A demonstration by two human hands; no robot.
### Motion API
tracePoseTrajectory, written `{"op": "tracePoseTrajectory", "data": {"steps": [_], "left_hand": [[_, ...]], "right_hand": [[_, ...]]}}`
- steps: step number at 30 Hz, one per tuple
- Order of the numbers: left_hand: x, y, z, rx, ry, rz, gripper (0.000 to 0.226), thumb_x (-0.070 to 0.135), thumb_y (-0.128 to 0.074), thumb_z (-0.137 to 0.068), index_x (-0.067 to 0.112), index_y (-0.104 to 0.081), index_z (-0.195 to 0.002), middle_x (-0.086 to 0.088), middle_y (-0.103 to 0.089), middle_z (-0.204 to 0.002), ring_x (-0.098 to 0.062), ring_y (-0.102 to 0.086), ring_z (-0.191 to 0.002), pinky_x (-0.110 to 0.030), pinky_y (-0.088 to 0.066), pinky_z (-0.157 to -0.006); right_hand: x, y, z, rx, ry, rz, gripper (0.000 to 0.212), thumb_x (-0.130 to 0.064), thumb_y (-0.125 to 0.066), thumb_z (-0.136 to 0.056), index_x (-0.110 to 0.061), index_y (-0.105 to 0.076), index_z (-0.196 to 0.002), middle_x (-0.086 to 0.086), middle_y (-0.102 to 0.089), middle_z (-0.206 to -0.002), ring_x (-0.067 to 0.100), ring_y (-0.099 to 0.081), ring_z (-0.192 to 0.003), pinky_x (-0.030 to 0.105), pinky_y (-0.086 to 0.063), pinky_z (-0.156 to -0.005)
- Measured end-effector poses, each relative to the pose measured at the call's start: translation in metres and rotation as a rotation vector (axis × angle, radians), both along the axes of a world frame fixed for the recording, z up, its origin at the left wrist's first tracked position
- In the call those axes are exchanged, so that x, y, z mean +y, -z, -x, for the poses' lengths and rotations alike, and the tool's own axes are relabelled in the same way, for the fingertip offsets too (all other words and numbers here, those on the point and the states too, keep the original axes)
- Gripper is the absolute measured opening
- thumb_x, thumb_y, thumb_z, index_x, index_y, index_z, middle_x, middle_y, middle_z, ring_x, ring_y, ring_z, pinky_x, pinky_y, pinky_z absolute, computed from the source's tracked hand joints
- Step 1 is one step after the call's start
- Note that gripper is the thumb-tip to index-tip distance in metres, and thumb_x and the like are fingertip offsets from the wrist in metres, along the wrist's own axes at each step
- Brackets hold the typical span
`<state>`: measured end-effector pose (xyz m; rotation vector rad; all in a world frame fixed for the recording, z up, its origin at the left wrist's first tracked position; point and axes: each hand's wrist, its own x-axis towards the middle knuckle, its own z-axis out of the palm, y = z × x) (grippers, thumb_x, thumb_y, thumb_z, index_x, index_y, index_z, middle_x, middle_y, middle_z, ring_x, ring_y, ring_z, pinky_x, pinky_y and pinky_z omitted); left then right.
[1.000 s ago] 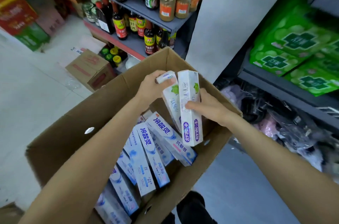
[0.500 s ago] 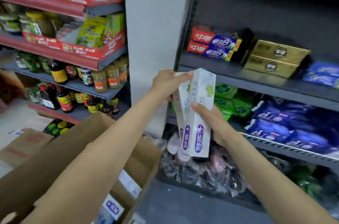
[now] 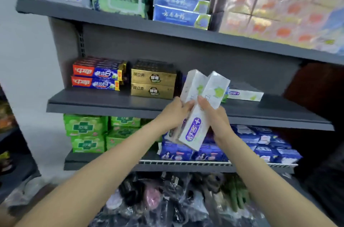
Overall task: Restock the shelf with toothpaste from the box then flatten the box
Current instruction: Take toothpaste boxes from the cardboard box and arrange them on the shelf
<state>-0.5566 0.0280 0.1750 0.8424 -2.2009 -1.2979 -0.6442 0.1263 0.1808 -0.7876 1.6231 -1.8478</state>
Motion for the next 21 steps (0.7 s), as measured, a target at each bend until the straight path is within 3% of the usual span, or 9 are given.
{"op": "tracePoseTrajectory", "data": {"steps": [3, 6, 9, 12, 15, 17, 21], "left_hand": [[0.008, -0.008, 0.048, -0.078, 0.014, 0.162, 0.043, 0.046, -0.043, -0.096, 0.008, -0.045, -0.115, -0.008, -0.060, -0.109, -0.025, -0.058, -0.101, -0.031, -0.038, -0.073], [0.008, -0.014, 0.098, -0.084, 0.027, 0.212, 0.056, 0.047, -0.048, -0.094, 0.005, -0.034, -0.130, -0.012, -0.058, -0.120, -0.028, -0.055, -0.111, -0.031, -0.037, -0.072], [0.001, -0.020, 0.152, -0.140, 0.020, 0.248, 0.070, 0.047, -0.053, -0.090, -0.001, -0.030, -0.135, -0.014, -0.058, -0.117, -0.029, -0.056, -0.103, -0.030, -0.035, -0.064], [-0.010, -0.026, 0.202, -0.150, 0.061, 0.277, 0.056, 0.043, -0.054, -0.089, 0.001, -0.042, -0.123, -0.016, -0.057, -0.113, -0.031, -0.056, -0.101, -0.032, -0.029, -0.055], [-0.021, -0.031, 0.248, -0.178, 0.126, 0.362, 0.036, 0.037, -0.060, -0.087, 0.005, -0.058, -0.101, -0.011, -0.060, -0.094, -0.028, -0.057, -0.087, -0.032, -0.036, -0.059], [-0.026, -0.034, 0.275, -0.213, 0.168, 0.452, 0.031, 0.036, -0.064, -0.084, 0.006, -0.059, -0.085, -0.013, -0.060, -0.086, -0.029, -0.057, -0.084, -0.031, -0.036, -0.060], [-0.027, -0.034, 0.326, -0.248, 0.257, 0.517, 0.044, 0.032, -0.061, -0.090, 0.011, -0.054, -0.128, -0.010, -0.052, -0.130, -0.027, -0.052, -0.115, -0.030, -0.040, -0.087]], "right_hand": [[0.015, -0.003, 0.056, -0.063, 0.096, 0.003, 0.030, -0.031, -0.052, -0.094, -0.013, -0.059, -0.118, 0.001, -0.071, -0.097, 0.013, -0.067, -0.075, 0.019, -0.051, -0.052], [0.024, -0.003, 0.107, -0.001, 0.202, -0.031, 0.023, -0.026, -0.048, -0.095, -0.010, -0.053, -0.112, 0.004, -0.064, -0.092, 0.015, -0.061, -0.070, 0.017, -0.046, -0.046], [0.025, -0.003, 0.155, 0.045, 0.300, 0.000, 0.009, -0.018, -0.043, -0.096, -0.013, -0.043, -0.104, 0.000, -0.052, -0.081, 0.012, -0.053, -0.066, 0.020, -0.044, -0.048], [0.022, -0.006, 0.202, 0.139, 0.393, 0.017, 0.014, -0.017, -0.046, -0.095, -0.011, -0.039, -0.105, -0.005, -0.046, -0.082, 0.010, -0.050, -0.073, 0.021, -0.039, -0.055], [0.017, -0.015, 0.246, 0.171, 0.451, 0.049, 0.017, -0.023, -0.048, -0.095, -0.010, -0.040, -0.103, -0.004, -0.048, -0.084, 0.013, -0.051, -0.079, 0.023, -0.038, -0.059], [0.012, -0.023, 0.271, 0.123, 0.478, 0.090, 0.017, -0.026, -0.046, -0.096, -0.011, -0.042, -0.102, -0.002, -0.051, -0.084, 0.010, -0.053, -0.074, 0.024, -0.040, -0.060], [0.006, -0.028, 0.312, 0.099, 0.501, 0.134, 0.017, -0.029, -0.042, -0.097, -0.012, -0.042, -0.103, -0.003, -0.052, -0.083, 0.010, -0.053, -0.071, 0.024, -0.041, -0.060]]}}
